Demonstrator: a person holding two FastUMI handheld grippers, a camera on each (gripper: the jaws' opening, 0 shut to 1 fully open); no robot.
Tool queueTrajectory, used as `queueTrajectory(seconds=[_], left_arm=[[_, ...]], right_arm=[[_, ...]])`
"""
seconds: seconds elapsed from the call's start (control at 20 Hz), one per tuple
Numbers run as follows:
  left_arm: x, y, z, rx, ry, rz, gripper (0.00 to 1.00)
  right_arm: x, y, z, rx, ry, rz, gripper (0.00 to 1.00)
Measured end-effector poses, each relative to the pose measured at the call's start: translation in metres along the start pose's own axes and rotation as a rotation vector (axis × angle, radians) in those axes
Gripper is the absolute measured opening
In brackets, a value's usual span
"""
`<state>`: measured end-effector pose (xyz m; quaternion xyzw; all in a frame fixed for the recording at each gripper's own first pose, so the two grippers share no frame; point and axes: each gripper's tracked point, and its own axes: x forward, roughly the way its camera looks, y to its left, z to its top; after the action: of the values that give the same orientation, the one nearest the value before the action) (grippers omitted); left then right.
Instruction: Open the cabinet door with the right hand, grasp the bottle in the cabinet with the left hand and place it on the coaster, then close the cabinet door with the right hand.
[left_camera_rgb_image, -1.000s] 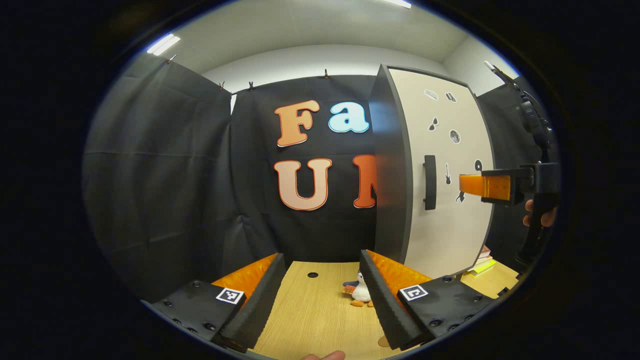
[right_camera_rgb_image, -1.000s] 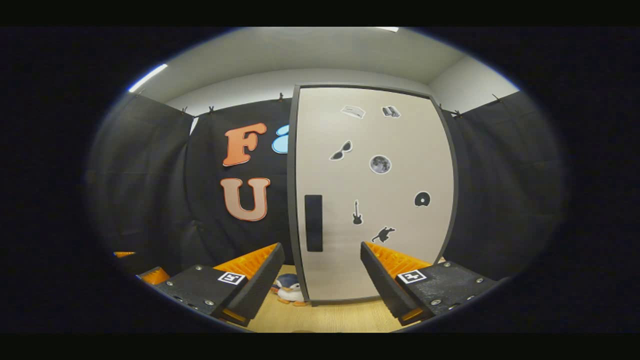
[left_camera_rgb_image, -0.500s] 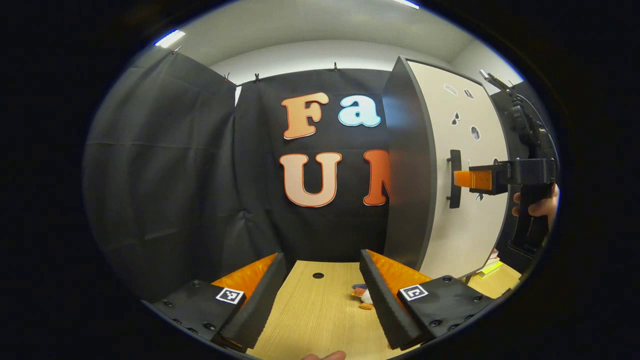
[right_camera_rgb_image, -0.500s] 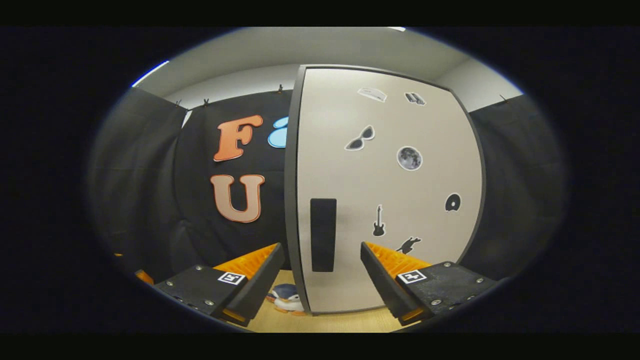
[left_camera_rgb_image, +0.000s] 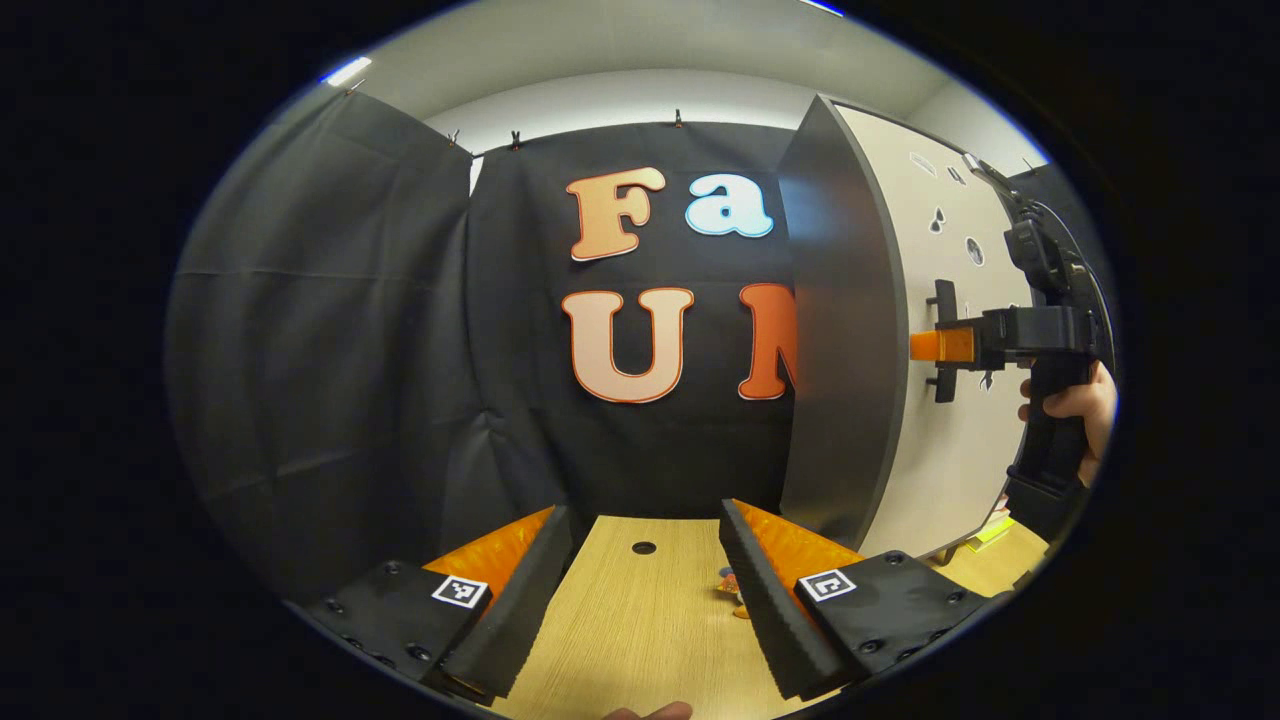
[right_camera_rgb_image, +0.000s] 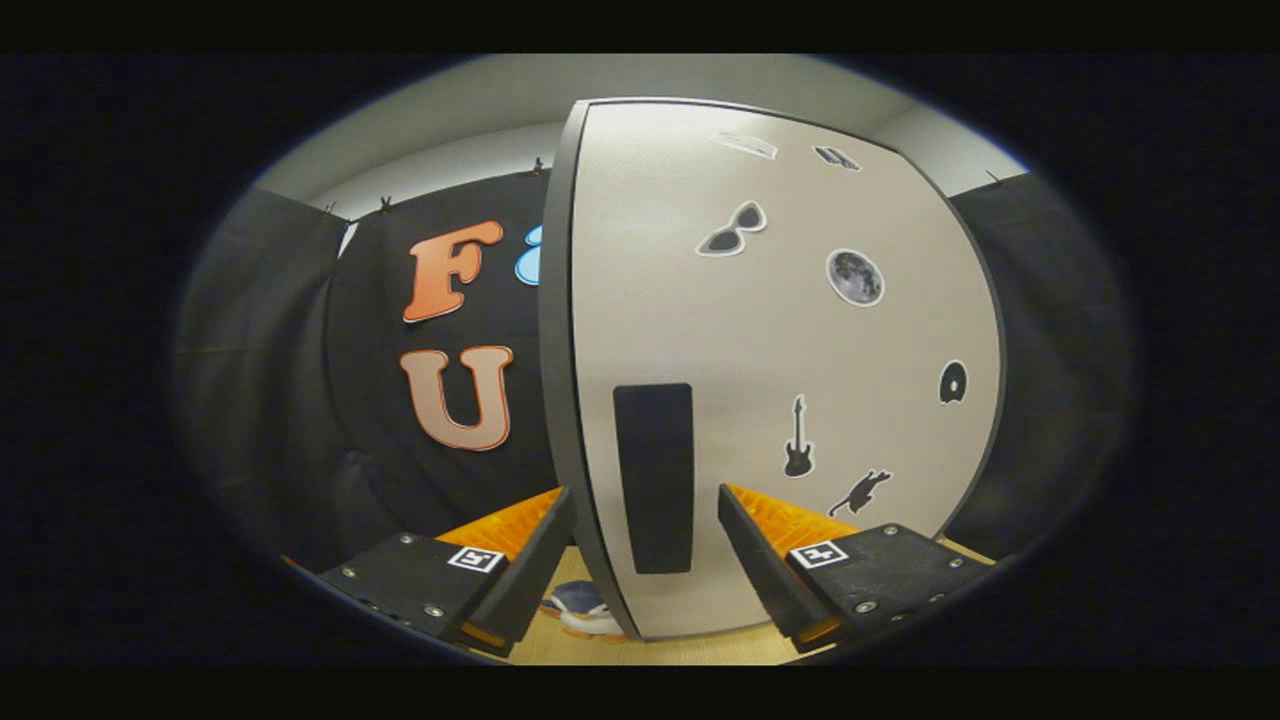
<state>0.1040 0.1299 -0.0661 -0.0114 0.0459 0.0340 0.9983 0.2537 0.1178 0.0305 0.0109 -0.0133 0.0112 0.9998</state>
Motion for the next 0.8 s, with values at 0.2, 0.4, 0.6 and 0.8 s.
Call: queueTrajectory(seconds=[0.2,0.4,0.6,0.8], left_arm=[[0.004,0.008,-0.006,-0.006,0.014,0.008,0.97],[0.005,0.012,-0.008,-0.008,0.018,0.014,0.97],[0.002,0.005,-0.008,-0.009,0.022,0.004,0.97],[-0.002,-0.008,-0.003,-0.006,0.009,-0.012,0.99]], right_arm=[[0.006,-0.005,0.003,-0.034,-0.016,-0.036,0.54],[0.005,-0.007,0.003,-0.049,-0.01,-0.055,0.31],[0.003,-0.007,0.002,-0.033,-0.004,-0.059,0.29],[-0.005,-0.009,-0.001,-0.044,-0.005,-0.051,0.33]])
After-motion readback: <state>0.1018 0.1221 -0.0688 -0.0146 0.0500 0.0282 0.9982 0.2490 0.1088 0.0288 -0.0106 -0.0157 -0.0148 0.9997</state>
